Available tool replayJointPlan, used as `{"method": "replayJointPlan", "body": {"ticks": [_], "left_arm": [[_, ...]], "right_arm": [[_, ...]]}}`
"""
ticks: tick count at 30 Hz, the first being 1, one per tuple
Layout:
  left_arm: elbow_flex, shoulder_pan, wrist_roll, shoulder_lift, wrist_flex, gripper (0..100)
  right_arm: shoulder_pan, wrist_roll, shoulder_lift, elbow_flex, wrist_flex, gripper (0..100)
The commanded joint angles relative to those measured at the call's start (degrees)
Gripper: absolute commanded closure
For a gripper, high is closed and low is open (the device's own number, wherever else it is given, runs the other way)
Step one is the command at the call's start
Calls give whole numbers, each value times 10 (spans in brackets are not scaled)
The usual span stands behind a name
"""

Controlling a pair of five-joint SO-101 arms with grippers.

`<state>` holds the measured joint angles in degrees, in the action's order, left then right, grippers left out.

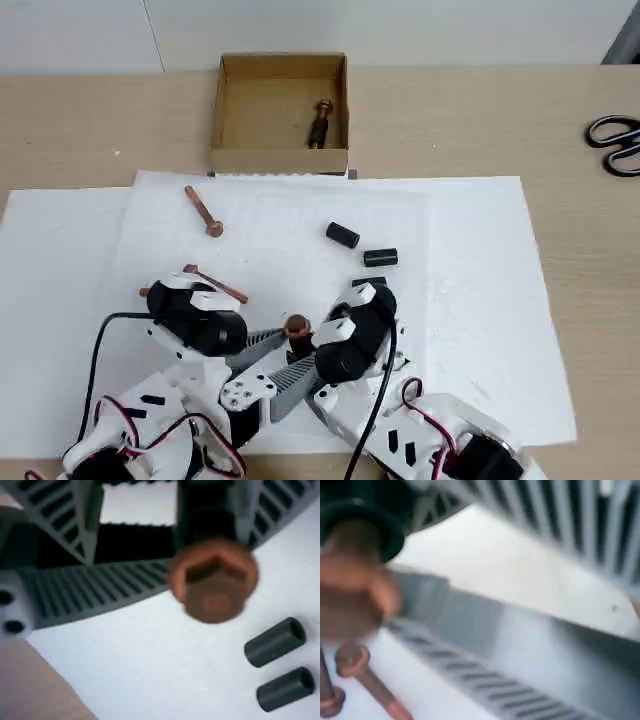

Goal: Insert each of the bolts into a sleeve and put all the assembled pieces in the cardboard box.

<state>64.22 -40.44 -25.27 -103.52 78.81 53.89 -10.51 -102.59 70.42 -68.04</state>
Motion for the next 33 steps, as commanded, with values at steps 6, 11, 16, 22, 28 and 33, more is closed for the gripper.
{"method": "replayJointPlan", "body": {"ticks": [6,11,16,22,28,33], "left_arm": [[-7,43,38,-4,0,819],[-29,43,35,-4,-4,823],[-67,65,36,-4,-4,921],[-97,160,39,-5,-31,994],[-36,276,132,-5,-68,994],[65,376,150,-5,-142,994]], "right_arm": [[-6,-4,-1,-4,15,995],[-7,-4,-2,4,16,995],[-8,-4,-1,4,16,995],[-29,-4,0,5,17,995],[-115,-4,0,2,16,995],[-172,-4,-1,0,17,995]]}}
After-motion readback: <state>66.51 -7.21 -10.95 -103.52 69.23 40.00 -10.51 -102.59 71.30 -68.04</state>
